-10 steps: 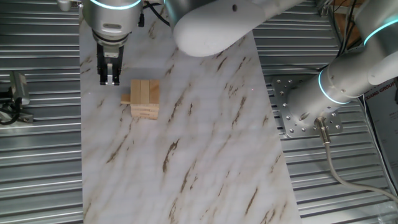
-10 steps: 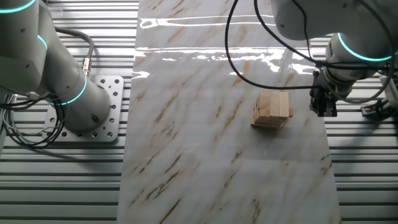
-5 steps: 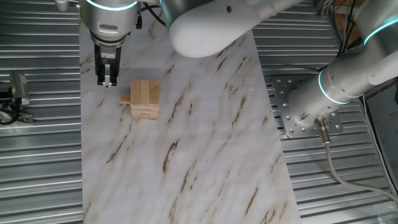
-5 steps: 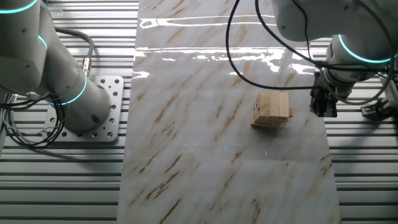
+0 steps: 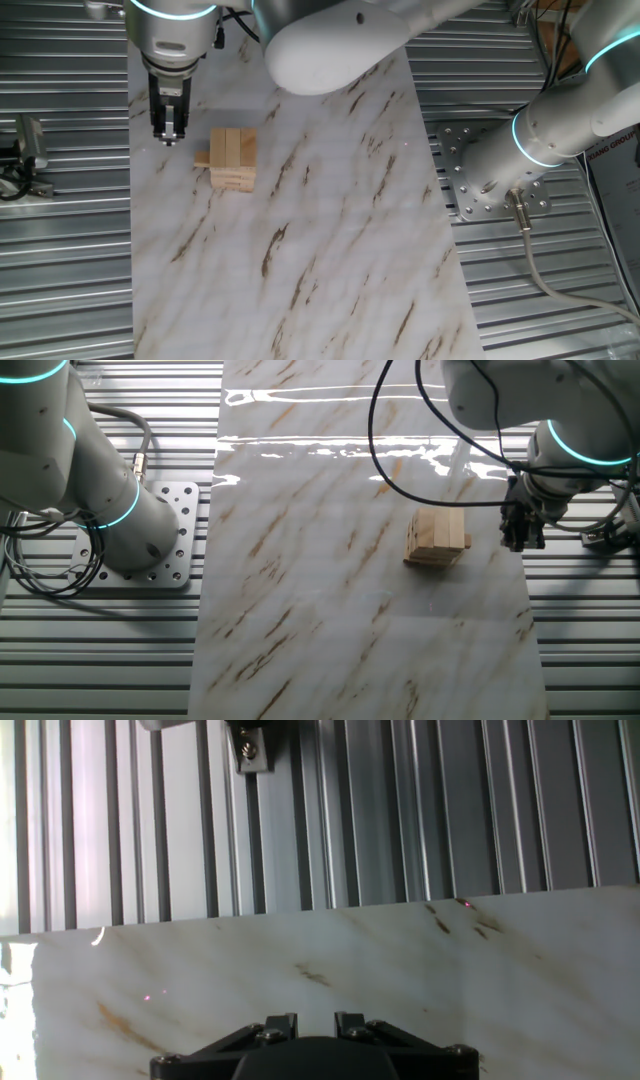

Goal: Play Jenga

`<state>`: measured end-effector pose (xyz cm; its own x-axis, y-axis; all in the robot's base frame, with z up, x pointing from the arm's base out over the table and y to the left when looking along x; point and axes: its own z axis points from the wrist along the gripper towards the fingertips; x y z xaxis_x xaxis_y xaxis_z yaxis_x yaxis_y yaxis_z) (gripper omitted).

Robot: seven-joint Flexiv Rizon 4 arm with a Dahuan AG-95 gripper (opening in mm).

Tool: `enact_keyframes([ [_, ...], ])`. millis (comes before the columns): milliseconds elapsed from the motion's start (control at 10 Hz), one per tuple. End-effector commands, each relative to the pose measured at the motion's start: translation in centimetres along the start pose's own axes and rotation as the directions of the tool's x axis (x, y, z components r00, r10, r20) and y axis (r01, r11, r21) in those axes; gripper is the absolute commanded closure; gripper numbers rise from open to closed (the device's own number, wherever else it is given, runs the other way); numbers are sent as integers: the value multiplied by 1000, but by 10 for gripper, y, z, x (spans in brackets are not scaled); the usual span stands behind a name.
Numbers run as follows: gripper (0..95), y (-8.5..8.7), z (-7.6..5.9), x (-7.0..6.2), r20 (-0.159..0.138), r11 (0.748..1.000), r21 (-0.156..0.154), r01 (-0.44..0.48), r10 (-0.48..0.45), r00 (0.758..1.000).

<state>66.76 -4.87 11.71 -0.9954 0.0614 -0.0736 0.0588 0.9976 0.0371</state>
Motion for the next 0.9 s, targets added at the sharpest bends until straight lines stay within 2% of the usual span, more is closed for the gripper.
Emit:
enact_keyframes([
  [100, 760, 1, 2, 0, -3, 1000, -1, -7, 7, 1000],
  [500, 760, 1, 13, 5, 6, 1000, -6, -10, 10, 1000],
  [900, 760, 2, 17, 7, 6, 1000, -5, -14, 14, 1000],
])
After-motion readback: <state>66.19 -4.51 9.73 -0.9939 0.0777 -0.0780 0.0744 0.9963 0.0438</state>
